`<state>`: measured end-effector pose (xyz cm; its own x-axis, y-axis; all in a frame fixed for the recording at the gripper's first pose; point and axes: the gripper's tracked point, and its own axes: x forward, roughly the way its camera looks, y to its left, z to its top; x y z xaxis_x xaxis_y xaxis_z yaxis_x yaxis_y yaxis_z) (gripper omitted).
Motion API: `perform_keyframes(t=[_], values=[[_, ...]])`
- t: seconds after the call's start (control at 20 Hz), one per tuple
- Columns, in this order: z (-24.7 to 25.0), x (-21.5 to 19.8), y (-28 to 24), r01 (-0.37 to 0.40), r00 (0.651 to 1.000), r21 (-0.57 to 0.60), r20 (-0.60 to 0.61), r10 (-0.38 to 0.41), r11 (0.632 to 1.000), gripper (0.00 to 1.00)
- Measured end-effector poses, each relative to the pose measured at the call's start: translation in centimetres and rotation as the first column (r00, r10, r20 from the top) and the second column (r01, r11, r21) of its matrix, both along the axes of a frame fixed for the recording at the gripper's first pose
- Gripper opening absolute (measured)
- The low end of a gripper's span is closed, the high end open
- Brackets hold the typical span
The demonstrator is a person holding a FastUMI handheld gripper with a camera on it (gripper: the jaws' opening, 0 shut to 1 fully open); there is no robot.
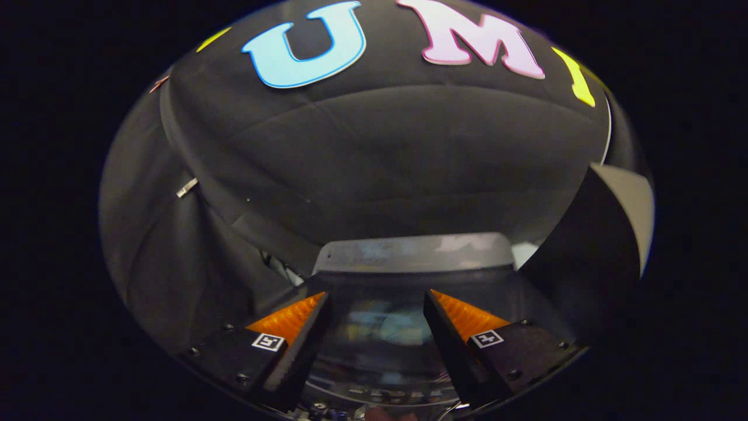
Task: Put the clothes into the washing machine and then close the washing machine lid.
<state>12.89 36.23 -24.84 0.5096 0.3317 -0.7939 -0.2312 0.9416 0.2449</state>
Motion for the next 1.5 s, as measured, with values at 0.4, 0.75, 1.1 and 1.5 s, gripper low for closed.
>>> perform_keyframes(t=[0.4, 0.75, 1.1, 1.5], values=[[2.2, 3.0, -2.2, 0.08, 0.993, 0.018, 0.085, -0.081, 0.997, 0.99], [8.6, 6.2, -3.9, 0.135, 0.938, 0.001, 0.321, -0.129, 0.991, 0.99], [15.9, 4.3, -5.5, 0.214, 0.801, 0.086, 0.555, -0.225, 0.973, 0.99], [20.5, 1.1, -6.5, 0.189, 0.689, 0.073, 0.701, -0.186, 0.979, 0.99]])
